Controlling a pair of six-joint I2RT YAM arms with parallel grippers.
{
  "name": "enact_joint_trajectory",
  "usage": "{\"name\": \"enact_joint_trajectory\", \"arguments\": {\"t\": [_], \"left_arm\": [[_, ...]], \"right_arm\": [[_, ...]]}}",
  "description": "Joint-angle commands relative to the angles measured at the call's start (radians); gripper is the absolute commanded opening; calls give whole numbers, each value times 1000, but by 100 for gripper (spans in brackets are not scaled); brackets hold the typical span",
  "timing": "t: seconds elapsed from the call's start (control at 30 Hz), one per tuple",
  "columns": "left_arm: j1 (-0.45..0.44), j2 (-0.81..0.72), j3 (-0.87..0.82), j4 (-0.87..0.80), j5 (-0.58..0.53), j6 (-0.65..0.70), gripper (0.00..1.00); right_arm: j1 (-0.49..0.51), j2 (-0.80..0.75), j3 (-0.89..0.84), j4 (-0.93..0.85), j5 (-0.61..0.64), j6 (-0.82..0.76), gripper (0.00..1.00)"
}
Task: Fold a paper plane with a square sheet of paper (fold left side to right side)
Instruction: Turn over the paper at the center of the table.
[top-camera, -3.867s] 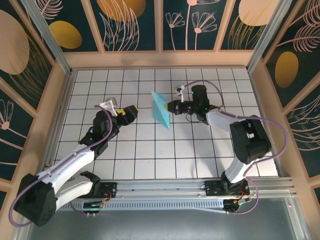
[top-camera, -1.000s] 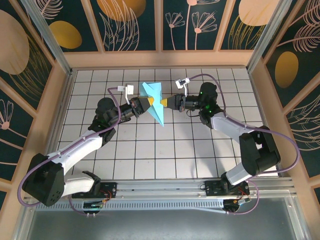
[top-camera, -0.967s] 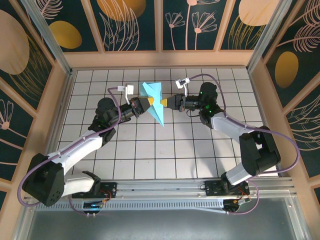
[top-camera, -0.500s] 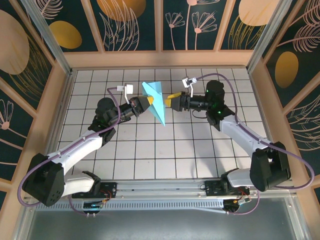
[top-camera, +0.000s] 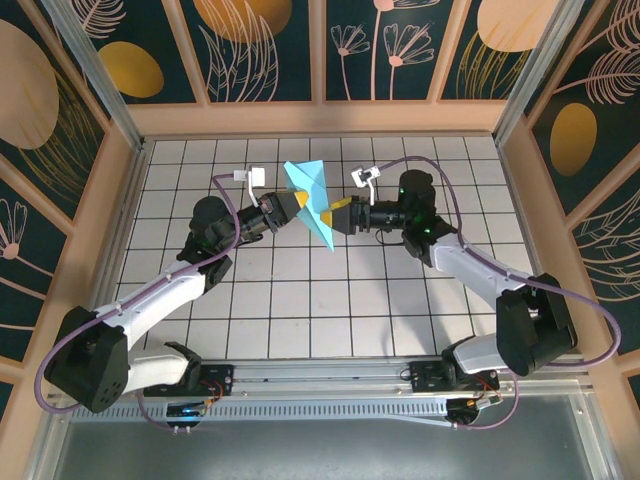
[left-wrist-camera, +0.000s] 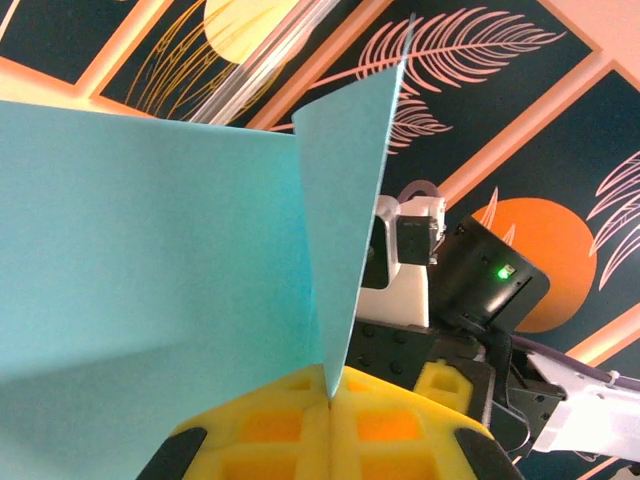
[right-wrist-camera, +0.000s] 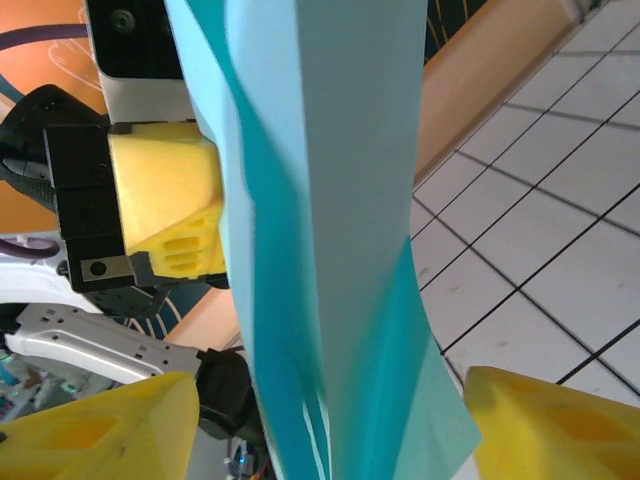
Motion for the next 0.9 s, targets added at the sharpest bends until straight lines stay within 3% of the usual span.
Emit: {"name": "enact_joint_trajectory", "arguments": {"t": [0.0,0.37,0.5,0.57,0.77,0.87], "left_arm": [[-7,13,19,69,25,-21,0],[-8,26,12,61,19,-20,2],[-7,7,18,-10,-14,27,17],[-6,-12,22,-63,-50,64,31],[-8,-108,15,-275,-231,182,47],[-7,-183,-1,-388,-377,243,56]], "right_arm": [[7,17,29,63,-40,27,63],[3,11,101,-83,-7,-54,32],[2,3,120,-147,24,-88,14],[3,-3,128,-184,44,-106,7],[5,-27,173,-359,177,-201,0],[28,-31,220,-503,349,-273,0]]}}
